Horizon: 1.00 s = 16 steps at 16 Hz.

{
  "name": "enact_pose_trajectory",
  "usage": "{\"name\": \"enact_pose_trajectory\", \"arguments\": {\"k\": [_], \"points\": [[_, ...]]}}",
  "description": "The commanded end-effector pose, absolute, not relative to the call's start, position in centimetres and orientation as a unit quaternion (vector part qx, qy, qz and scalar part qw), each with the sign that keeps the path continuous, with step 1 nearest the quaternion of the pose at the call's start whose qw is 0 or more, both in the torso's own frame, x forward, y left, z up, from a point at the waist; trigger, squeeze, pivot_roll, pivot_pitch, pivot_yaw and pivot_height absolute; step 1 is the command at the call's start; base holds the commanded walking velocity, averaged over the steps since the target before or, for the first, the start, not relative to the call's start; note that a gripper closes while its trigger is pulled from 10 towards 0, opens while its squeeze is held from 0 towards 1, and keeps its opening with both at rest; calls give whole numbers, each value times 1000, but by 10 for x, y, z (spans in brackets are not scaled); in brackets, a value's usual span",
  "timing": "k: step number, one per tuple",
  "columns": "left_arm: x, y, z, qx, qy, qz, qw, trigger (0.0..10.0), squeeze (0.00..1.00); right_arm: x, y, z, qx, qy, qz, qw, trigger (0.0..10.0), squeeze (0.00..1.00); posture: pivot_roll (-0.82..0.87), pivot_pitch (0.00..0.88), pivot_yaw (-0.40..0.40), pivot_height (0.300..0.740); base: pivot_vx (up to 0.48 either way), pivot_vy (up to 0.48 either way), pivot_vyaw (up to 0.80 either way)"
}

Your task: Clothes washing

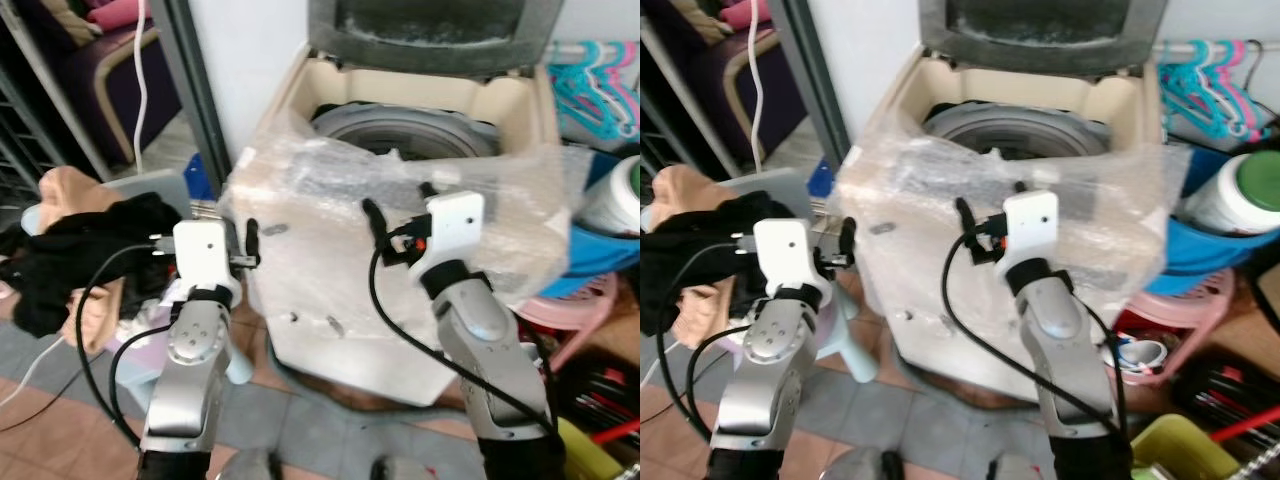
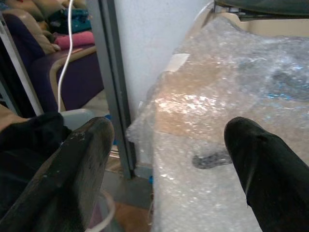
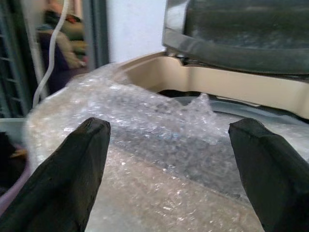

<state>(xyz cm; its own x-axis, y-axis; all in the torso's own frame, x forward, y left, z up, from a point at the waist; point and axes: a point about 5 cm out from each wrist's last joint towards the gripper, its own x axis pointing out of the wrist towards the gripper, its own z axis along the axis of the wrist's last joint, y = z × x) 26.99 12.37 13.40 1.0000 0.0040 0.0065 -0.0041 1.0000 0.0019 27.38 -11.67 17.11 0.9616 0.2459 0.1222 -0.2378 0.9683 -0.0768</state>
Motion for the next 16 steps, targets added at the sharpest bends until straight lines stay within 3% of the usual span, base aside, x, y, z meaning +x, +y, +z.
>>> {"name": "enact_pose_trajectory", "arguments": {"k": [1,5,8,11,13,16], "points": [[270,123,138,-2,-9,-6,1000,10000,0,276,-121,175,-45,-73,94,992,10000,0,-56,65,89,740,0,480,0],[263,133,133,-11,5,6,1000,10000,0,278,-144,165,-71,-45,18,996,10000,0,-43,72,84,740,0,480,0],[258,137,130,-7,16,9,1000,10000,0,275,-156,156,-23,-18,10,1000,10000,0,-34,73,84,740,0,480,0],[260,136,131,-9,17,8,1000,10000,0,281,-152,154,-37,-7,11,999,10000,0,-36,75,84,740,0,480,0],[260,136,132,-3,10,10,1000,10000,0,280,-146,149,46,8,33,998,10000,0,-31,73,83,740,0,480,0],[259,145,132,11,8,24,1000,10000,0,278,-137,147,1,14,67,998,10000,0,-30,71,82,740,0,139,0]]}}
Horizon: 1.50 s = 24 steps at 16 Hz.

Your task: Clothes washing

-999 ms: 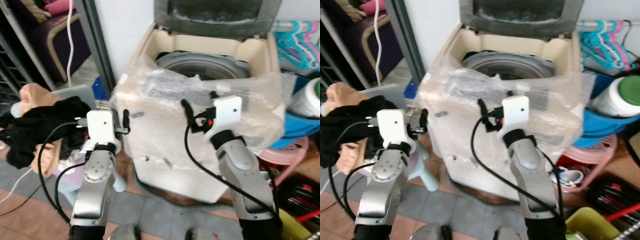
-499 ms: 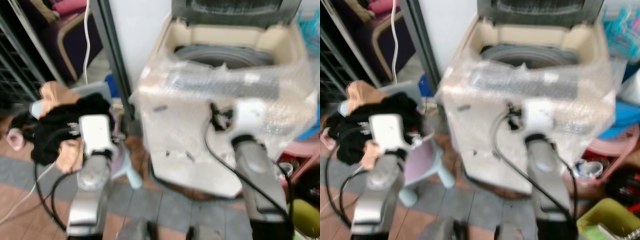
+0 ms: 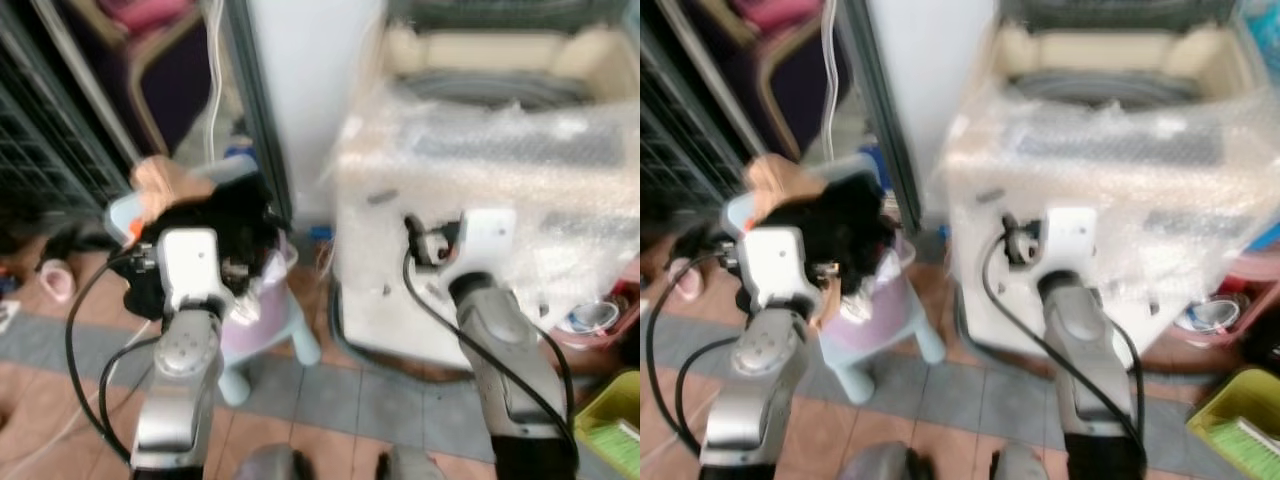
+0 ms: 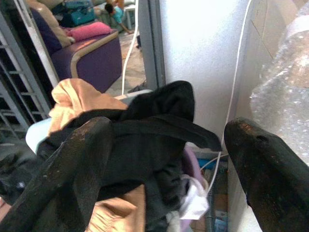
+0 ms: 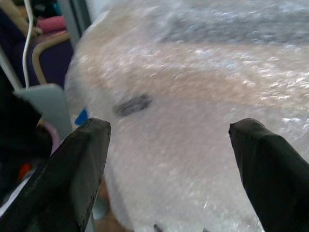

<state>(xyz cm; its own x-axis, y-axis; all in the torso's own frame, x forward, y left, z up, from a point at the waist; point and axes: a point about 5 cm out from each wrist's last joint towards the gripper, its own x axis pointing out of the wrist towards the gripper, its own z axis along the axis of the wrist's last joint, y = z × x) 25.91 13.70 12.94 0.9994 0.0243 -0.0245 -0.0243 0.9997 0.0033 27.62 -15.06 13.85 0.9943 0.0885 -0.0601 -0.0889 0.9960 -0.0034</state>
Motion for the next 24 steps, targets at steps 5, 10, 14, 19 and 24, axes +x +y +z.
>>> {"name": "enact_pose_trajectory", "arguments": {"k": [5,10,14,19,24], "points": [[260,148,131,19,8,31,999,10000,0,280,-127,153,5,-8,117,993,10000,0,-24,68,74,740,0,0,762],[262,151,130,13,13,41,999,10000,0,283,-119,153,-18,-8,158,987,10000,0,-26,74,71,740,104,0,754],[262,150,128,9,21,47,999,10000,0,285,-115,149,-55,-5,176,983,10000,0,-29,79,68,740,314,0,175],[260,151,126,8,25,47,999,10000,0,285,-115,147,-71,-6,186,980,10000,1000,-26,84,65,740,451,0,0],[259,147,123,3,37,45,998,10000,0,280,-109,135,-107,19,220,970,10000,753,-21,91,58,740,81,0,0]]}}
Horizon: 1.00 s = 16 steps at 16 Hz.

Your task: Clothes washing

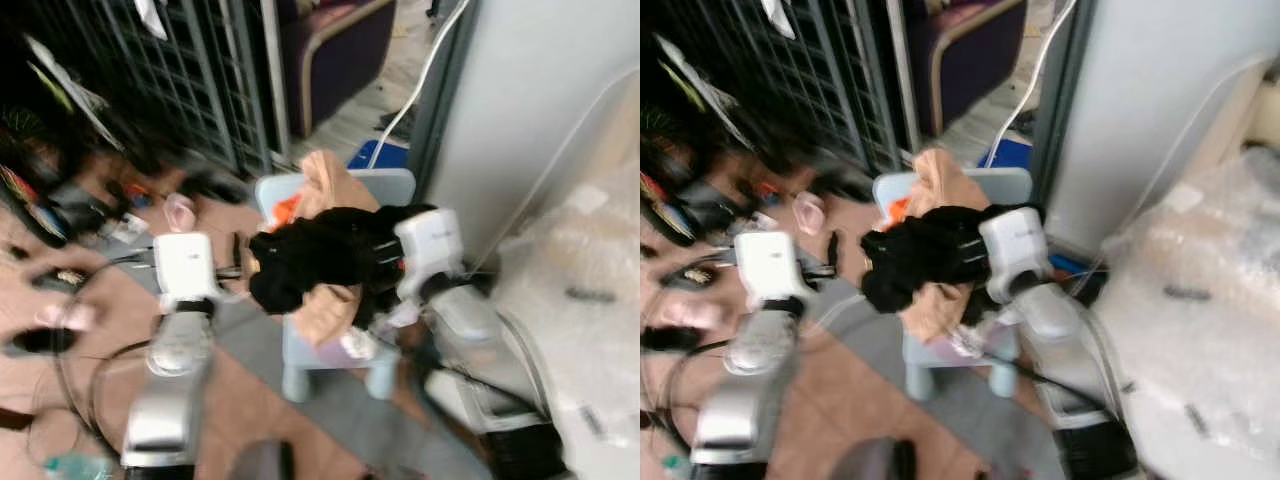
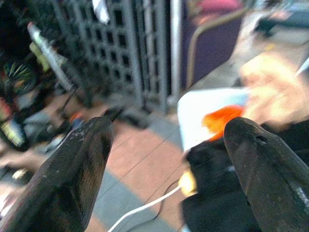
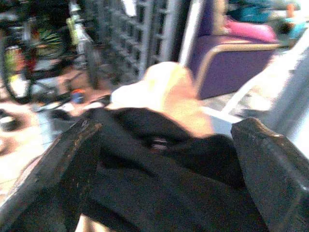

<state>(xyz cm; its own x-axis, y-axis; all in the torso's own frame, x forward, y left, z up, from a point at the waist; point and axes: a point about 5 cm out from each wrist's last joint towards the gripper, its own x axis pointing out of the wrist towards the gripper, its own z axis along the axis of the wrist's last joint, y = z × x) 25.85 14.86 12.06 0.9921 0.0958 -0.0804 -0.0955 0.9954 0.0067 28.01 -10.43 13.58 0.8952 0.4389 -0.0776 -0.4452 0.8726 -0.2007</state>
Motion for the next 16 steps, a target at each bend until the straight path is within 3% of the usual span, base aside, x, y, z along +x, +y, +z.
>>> {"name": "enact_pose_trajectory", "arguments": {"k": [1,2,6,9,11,15,16], "points": [[258,147,123,4,38,47,998,10000,0,279,-106,130,-122,29,241,962,10000,247,-13,96,54,740,0,0,0],[257,147,123,4,38,48,998,10000,0,278,-105,128,-128,34,249,959,10000,16,-10,98,53,740,0,0,0],[246,152,124,9,48,58,997,10000,0,301,-99,119,-199,42,283,937,10000,0,54,134,20,740,0,0,0],[240,153,126,8,49,66,997,10000,0,317,-96,118,-220,42,269,937,10000,0,86,144,1,740,0,0,0],[230,157,126,8,57,84,995,10000,0,327,-102,104,-265,79,243,930,10000,0,126,168,-26,740,0,0,0],[214,160,122,5,74,98,992,10000,0,336,-111,77,-278,146,208,926,10000,0,143,200,-40,740,0,0,0],[213,157,122,3,76,97,992,10000,0,341,-109,74,-283,150,198,926,3373,0,145,202,-42,740,0,0,0]]}}
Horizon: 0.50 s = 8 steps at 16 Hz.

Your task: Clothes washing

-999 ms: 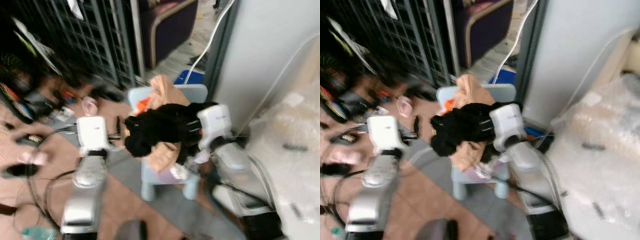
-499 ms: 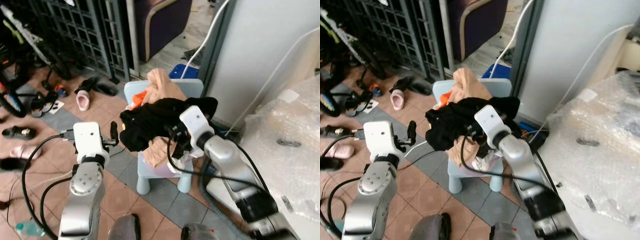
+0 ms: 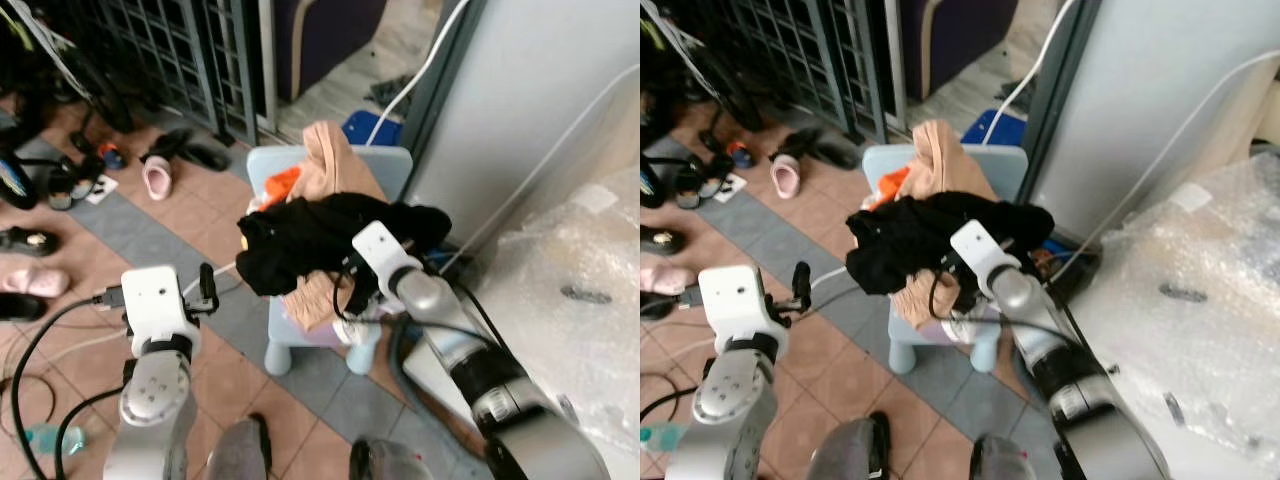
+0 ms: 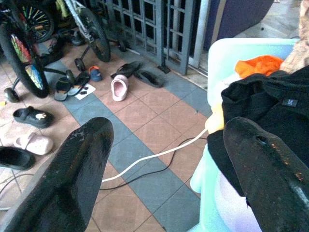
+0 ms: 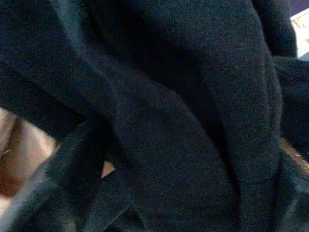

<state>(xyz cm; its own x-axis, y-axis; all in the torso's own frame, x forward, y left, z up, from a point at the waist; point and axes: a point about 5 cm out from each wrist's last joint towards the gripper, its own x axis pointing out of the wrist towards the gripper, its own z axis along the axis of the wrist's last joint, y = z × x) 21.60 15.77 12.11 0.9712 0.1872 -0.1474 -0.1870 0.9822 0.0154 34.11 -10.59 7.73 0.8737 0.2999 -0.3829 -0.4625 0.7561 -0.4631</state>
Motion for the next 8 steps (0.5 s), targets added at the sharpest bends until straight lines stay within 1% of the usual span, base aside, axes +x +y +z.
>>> {"name": "enact_pose_trajectory", "arguments": {"k": [1,5,6,8], "points": [[213,156,123,3,77,96,992,10000,0,344,-106,74,-283,149,196,927,0,0,151,206,-44,740,0,0,0],[211,158,125,4,79,100,992,10000,0,354,-91,85,-268,121,193,936,0,0,161,220,-52,740,0,0,0],[211,156,125,3,80,101,992,10000,0,352,-91,83,-262,119,199,937,0,0,152,231,-60,740,0,0,0],[212,152,124,0,83,101,991,10000,0,350,-91,79,-262,113,208,936,0,0,136,222,-68,740,0,0,0]]}}
